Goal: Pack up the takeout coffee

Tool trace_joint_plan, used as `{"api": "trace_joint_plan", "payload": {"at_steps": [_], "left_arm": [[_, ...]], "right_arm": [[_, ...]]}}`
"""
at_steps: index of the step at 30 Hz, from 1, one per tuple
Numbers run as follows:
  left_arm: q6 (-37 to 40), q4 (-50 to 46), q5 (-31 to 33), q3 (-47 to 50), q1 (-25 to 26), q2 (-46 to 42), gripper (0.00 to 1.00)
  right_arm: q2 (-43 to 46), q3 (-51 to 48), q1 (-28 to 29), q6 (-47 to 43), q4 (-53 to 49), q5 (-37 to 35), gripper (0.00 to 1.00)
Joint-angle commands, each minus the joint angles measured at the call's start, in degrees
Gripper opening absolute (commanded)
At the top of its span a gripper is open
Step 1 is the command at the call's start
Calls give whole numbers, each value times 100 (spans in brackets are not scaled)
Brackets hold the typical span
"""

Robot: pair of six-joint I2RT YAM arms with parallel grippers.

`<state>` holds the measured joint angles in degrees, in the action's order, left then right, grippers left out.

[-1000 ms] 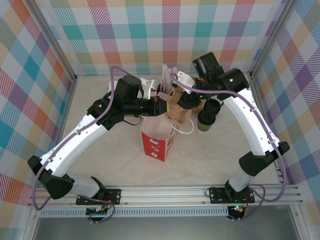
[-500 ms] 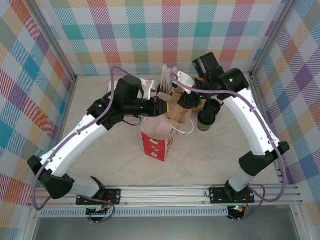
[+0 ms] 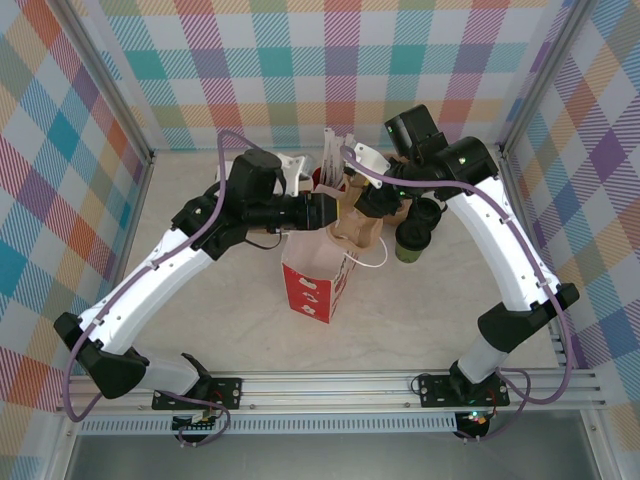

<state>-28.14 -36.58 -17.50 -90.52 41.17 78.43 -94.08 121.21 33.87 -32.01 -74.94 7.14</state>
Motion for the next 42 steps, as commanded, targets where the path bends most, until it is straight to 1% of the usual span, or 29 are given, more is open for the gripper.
{"api": "trace_joint_plan", "payload": {"at_steps": [1,3,7,10,14,18,22,23,28,33,38,40,42], "left_arm": [[140,-256,375,-214,1,-277,47],[151,-306,640,-175,-3,-437,56],[47,-373,1247,58,-9,-871,61],[-260,-506,1669,318,-25,-1264,67],[-793,-1028,2083,681,-35,-1754,72],[-1222,-1428,2234,1143,-45,-2233,73],[-1548,-1469,2213,1685,-48,-2570,74],[-1625,-1415,2155,1840,-61,-2641,76],[-1976,-611,1636,2620,-223,-2962,82],[-2200,114,954,2992,-565,-2971,84],[-2242,503,401,3050,-671,-2696,86],[-2195,460,348,3008,-676,-2572,87],[-2155,285,427,2966,-680,-2463,87]], "right_arm": [[4,105,50,82,-144,147,36],[14,114,50,113,-136,130,36],[36,181,50,234,-113,194,36],[22,274,50,420,-85,420,35],[42,316,50,780,42,986,35],[52,231,50,1271,302,1737,34],[40,-2,57,1787,670,2588,33],[39,-77,59,1916,783,2773,33],[39,-483,58,2276,1212,3419,33],[-5,-826,59,2363,1349,3603,33],[-14,-1222,50,2349,1452,3679,32],[-20,-1350,33,2348,1506,3681,32],[-62,-1415,27,2336,1510,3690,32]]}}
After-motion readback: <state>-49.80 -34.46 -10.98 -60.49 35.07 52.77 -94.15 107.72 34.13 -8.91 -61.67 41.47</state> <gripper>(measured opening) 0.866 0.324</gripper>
